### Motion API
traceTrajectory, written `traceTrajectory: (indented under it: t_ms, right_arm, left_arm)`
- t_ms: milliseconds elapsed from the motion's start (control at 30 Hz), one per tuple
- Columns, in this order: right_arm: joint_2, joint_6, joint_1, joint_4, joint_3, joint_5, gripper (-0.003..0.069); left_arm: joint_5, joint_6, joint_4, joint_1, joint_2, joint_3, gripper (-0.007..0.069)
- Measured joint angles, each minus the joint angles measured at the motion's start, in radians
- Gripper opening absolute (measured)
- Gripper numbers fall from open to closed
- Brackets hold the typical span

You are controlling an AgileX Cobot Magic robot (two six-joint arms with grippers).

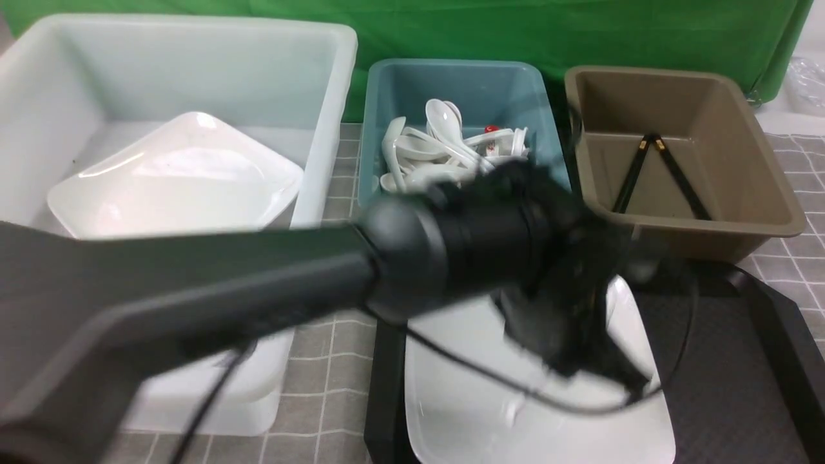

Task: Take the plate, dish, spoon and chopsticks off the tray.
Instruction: Use the left arm to put the soup spoon into the small storage box in the middle, then use the left arm to grab a plate from the dinner plate

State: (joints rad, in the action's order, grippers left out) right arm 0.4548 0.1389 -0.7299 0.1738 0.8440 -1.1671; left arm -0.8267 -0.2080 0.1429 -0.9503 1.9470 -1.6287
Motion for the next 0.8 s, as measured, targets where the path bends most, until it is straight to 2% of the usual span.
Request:
traceTrajectory:
  t_ms: [67, 100, 167, 267, 333, 467, 533, 567, 600, 667, 700, 767, 800]
  right_arm:
    - [0.000, 0.001, 0.000, 0.000, 0.000, 0.001, 0.0162]
    - [0.000, 0.002, 0.000, -0.001, 0.000, 0.003, 0.0162]
    - [0.000, 0.002, 0.000, -0.006, 0.000, 0.015, 0.0162]
    - [0.000, 0.003, 0.000, -0.035, 0.000, 0.056, 0.0163]
    - [0.000, 0.008, 0.000, -0.045, 0.000, 0.070, 0.0163]
    - [0.000, 0.027, 0.000, -0.051, 0.000, 0.089, 0.0163]
    - [0.000, 0.027, 0.000, -0.051, 0.000, 0.090, 0.0163]
    - [0.000, 0.027, 0.000, -0.048, 0.000, 0.091, 0.0163]
    - [0.000, 0.027, 0.000, -0.047, 0.000, 0.091, 0.0163]
    - [0.000, 0.024, 0.000, -0.043, 0.000, 0.091, 0.0165]
    - [0.000, 0.020, 0.000, -0.038, 0.000, 0.091, 0.0165]
    - [0.000, 0.010, 0.000, -0.032, 0.000, 0.091, 0.0165]
    - [0.000, 0.005, 0.000, -0.030, 0.000, 0.091, 0.0167]
  left_arm:
    - [0.054, -0.002, 0.050, 0.047, -0.022, -0.063, 0.0113]
    - [0.095, -0.002, 0.067, 0.102, -0.021, -0.113, 0.0113]
    - [0.130, 0.004, 0.068, 0.154, -0.007, -0.151, 0.0113]
    - [0.184, 0.084, 0.001, 0.292, 0.076, -0.235, 0.0129]
    - [0.186, 0.116, -0.045, 0.338, 0.120, -0.260, 0.0167]
    - [0.180, 0.158, -0.133, 0.402, 0.174, -0.275, 0.0375]
    - [0.161, 0.159, -0.143, 0.411, 0.171, -0.277, 0.0440]
    - [0.135, 0.161, -0.150, 0.415, 0.152, -0.279, 0.0499]
    - [0.119, 0.162, -0.143, 0.415, 0.141, -0.279, 0.0510]
    - [0.023, 0.208, -0.113, 0.398, 0.086, -0.279, 0.0503]
    - [-0.022, 0.233, -0.096, 0.381, 0.055, -0.273, 0.0472]
    - [-0.079, 0.281, -0.069, 0.341, -0.007, -0.242, 0.0388]
    - [-0.113, 0.331, -0.039, 0.293, -0.067, -0.189, 0.0289]
